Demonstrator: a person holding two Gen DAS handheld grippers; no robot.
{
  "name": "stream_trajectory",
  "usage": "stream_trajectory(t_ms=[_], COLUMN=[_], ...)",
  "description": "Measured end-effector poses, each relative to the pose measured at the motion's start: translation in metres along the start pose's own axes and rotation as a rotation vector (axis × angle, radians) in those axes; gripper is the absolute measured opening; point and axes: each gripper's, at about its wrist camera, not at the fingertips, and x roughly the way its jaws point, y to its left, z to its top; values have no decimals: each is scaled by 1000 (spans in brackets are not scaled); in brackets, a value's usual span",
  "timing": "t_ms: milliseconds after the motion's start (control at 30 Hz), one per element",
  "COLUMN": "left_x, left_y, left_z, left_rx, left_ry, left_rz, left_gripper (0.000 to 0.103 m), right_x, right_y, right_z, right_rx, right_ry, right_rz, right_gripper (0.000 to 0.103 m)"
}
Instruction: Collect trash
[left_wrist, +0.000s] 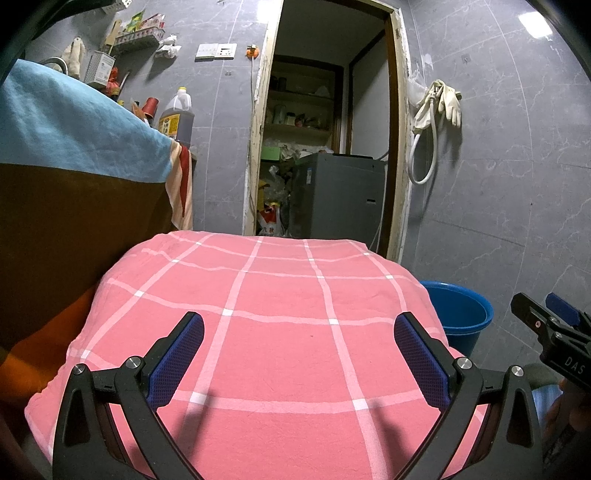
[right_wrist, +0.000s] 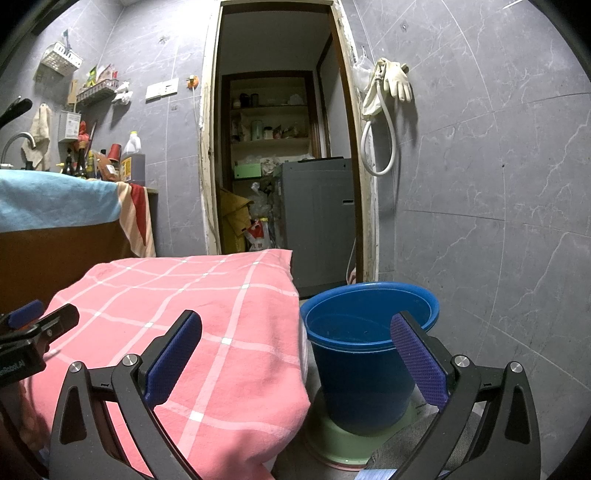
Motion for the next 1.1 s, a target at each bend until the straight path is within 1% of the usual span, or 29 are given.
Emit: stream_trajectory(t_ms=[367,433,500,667,1100], left_x=[0,0,-1,2,5], left_y=[-2,-4,-8,-13,-16], left_z=[-2,-4,-6,-11,-13], left_rx=[3,12,33,54,56], left_ry=[8,9,4,10,14], left_rz=[-1,15,51,72,82], left_gripper=[101,101,101,101,101], right_x=[0,0,0,0,0], right_y=[0,1,1,1,1], right_z=[0,0,0,0,1], right_rx=[0,0,0,0,0], right_ry=[0,1,2,1,2], right_rz=[0,0,-1,-1,-1], right_gripper=[103,103,103,103,103])
